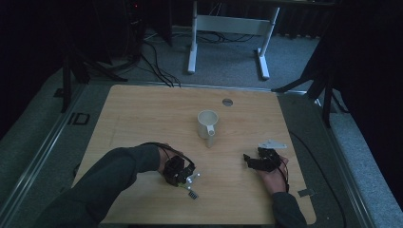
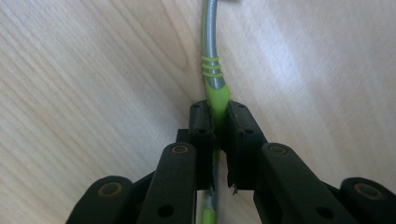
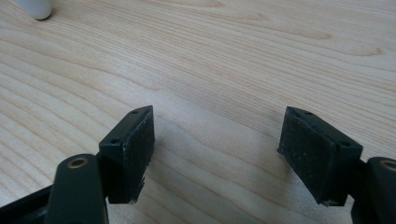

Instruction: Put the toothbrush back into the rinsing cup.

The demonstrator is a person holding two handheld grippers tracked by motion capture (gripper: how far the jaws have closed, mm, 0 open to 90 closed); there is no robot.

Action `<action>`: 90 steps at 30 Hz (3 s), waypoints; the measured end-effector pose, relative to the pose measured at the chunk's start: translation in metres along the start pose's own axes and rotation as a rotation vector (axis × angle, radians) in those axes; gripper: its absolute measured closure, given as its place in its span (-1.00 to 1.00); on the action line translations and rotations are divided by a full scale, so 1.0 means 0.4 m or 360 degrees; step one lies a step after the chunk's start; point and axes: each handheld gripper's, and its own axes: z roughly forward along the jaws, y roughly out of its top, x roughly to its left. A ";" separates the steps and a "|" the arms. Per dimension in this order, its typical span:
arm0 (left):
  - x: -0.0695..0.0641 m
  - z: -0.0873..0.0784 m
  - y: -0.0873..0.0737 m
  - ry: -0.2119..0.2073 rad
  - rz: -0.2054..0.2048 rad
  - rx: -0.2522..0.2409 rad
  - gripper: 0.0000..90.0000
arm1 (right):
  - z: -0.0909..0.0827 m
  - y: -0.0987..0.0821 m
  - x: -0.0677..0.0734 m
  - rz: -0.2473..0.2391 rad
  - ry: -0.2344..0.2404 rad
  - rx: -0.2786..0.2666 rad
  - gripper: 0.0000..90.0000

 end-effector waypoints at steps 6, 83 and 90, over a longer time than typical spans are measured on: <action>0.010 -0.033 -0.003 0.0008 -0.0086 -0.0085 0.82 | 0.000 0.000 0.000 0.0000 0.0000 0.0000 -0.42; 0.075 -0.167 -0.089 0.0622 -0.1202 -0.0718 0.82 | -0.001 -0.001 0.000 0.0000 0.0003 0.0000 -0.42; 0.079 -0.173 -0.091 0.0668 -0.1249 -0.0753 0.82 | -0.001 -0.001 0.000 0.0000 0.0003 -0.0001 -0.42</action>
